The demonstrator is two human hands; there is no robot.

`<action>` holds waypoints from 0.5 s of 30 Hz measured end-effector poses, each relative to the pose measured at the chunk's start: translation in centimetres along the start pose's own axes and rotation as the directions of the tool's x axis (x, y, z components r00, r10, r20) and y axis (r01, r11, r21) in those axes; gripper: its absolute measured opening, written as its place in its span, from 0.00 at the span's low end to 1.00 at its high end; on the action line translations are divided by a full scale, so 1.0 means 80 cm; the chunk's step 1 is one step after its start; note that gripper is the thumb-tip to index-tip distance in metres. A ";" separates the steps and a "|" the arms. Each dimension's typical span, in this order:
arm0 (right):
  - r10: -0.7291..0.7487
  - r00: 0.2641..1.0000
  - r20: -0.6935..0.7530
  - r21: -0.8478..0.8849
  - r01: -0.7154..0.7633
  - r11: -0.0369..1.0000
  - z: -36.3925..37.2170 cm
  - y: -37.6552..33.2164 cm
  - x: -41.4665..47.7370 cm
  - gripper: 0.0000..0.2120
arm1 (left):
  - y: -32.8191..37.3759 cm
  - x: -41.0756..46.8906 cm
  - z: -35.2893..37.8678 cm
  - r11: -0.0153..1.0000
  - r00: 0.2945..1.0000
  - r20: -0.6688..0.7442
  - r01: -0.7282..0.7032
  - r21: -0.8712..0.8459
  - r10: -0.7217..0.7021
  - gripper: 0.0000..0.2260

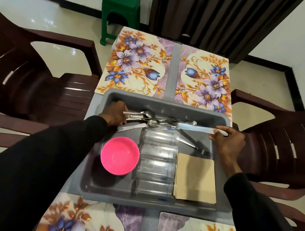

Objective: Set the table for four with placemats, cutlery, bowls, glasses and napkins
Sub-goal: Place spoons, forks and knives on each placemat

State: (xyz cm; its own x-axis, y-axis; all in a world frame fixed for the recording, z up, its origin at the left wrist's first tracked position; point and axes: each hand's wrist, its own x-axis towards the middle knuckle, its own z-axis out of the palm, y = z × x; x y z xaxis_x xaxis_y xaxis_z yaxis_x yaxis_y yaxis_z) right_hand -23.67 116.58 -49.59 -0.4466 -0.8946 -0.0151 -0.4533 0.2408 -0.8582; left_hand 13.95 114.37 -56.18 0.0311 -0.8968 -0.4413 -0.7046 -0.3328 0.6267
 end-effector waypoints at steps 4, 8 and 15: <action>-0.083 0.996 -0.017 -0.033 0.083 0.996 -0.004 -0.018 -0.014 0.04 | -0.002 -0.005 0.006 0.980 0.993 -0.073 -0.077 0.182 0.091 0.06; -0.169 0.984 -0.059 -0.062 0.165 0.984 -0.008 -0.033 -0.029 0.03 | -0.002 -0.010 0.006 0.966 0.981 -0.098 -0.146 0.214 0.170 0.03; -0.143 0.980 -0.135 0.076 0.155 0.985 -0.014 -0.046 -0.034 0.05 | -0.007 -0.017 -0.004 0.928 0.936 -0.115 -0.302 0.220 0.332 0.10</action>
State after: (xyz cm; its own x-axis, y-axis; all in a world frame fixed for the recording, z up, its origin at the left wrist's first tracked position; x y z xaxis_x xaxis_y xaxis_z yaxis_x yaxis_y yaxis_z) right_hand -21.64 118.55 -45.81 -0.4772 -0.8607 0.1776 -0.4568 0.0702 -0.8868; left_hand 14.48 115.68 -55.72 -0.1236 -0.9836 -0.1313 -0.8188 0.0264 0.5734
